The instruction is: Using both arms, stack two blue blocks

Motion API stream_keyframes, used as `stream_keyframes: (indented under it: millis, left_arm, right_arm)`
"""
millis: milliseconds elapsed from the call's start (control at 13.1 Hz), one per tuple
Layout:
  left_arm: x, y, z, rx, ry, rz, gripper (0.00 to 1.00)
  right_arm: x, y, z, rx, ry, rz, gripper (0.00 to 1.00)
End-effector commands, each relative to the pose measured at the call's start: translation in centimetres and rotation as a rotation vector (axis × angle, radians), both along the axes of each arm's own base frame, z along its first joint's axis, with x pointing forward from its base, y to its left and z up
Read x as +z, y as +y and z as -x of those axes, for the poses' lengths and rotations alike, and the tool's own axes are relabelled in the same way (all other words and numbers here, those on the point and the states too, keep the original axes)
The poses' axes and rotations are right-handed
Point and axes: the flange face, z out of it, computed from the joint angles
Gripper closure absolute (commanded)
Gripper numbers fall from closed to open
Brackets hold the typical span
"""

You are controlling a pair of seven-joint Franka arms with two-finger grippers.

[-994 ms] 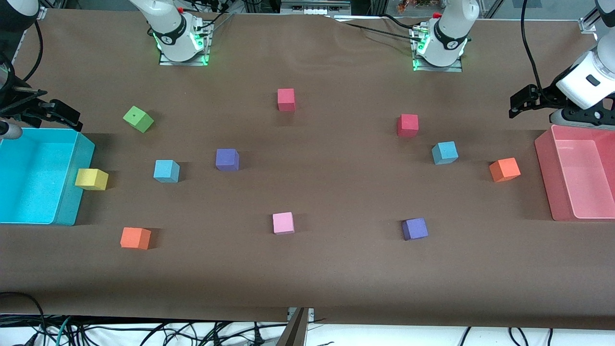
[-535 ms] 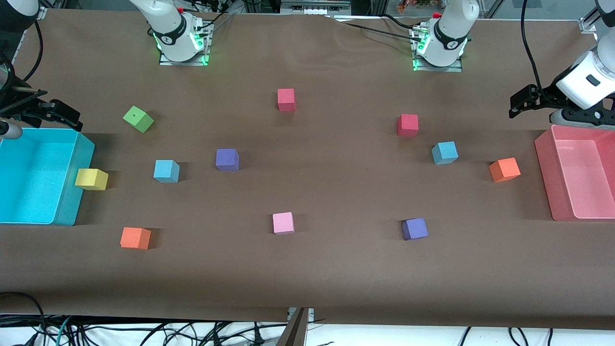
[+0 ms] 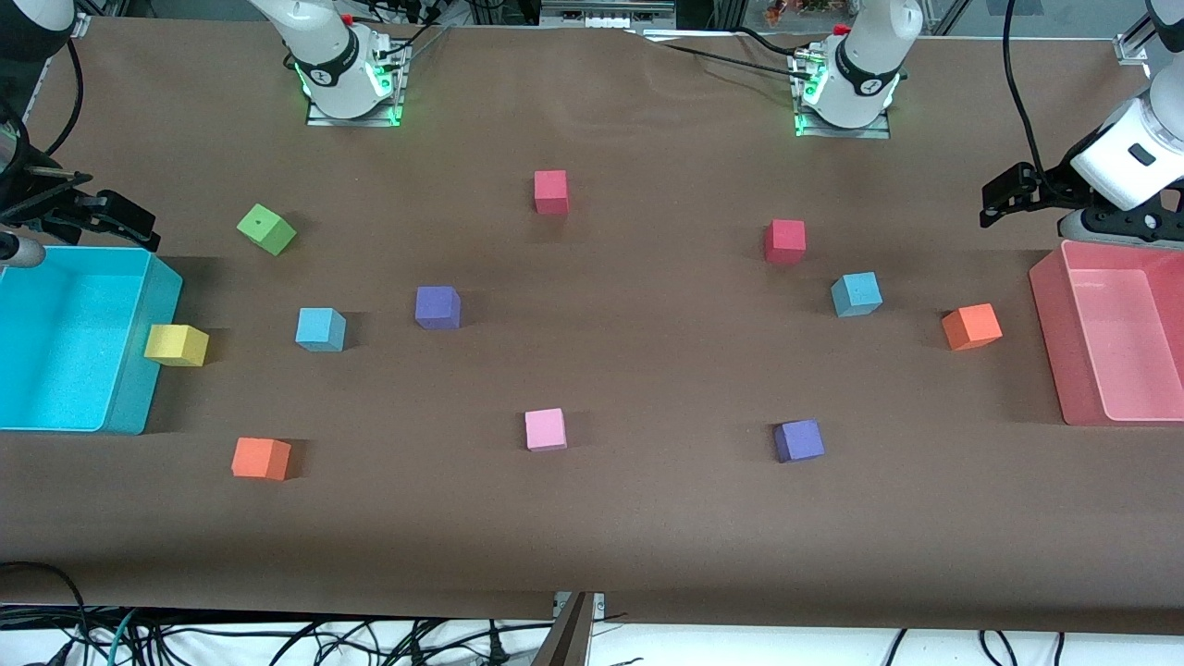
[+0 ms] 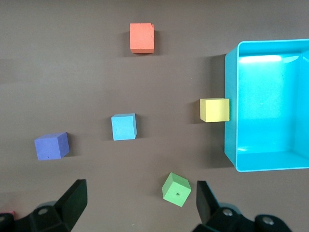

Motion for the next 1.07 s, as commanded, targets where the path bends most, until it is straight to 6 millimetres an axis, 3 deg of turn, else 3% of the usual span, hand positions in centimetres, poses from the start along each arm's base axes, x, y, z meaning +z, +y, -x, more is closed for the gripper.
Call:
stream_keyframes:
  millis: [0, 306, 459, 765, 994]
  left_arm:
    - [0.8, -0.1, 0.1, 0.007, 0.003, 0.007, 0.00]
    - [0.6, -0.1, 0.2, 0.005, 0.006, 0.006, 0.00]
    - [0.6, -0.1, 0.2, 0.004, 0.006, 0.007, 0.00]
    - [0.3, -0.2, 0.2, 0.006, 0.013, 0.010, 0.00]
    - [0.1, -0.3, 0.2, 0.005, 0.017, 0.015, 0.00]
  right_arm:
    - [0.2, 0.1, 0.0, 0.008, 0.008, -0.009, 0.00]
    - [-0.2, 0.6, -0.3, 0.013, 0.001, -0.011, 0.00]
    - [-1.1, 2.4, -0.9, 0.029, 0.009, -0.008, 0.00]
    - [-6.4, 4.5, -3.8, 0.087, 0.051, -0.007, 0.00]
    - [-12.5, 5.9, -5.7, 0.085, 0.123, -0.031, 0.00]
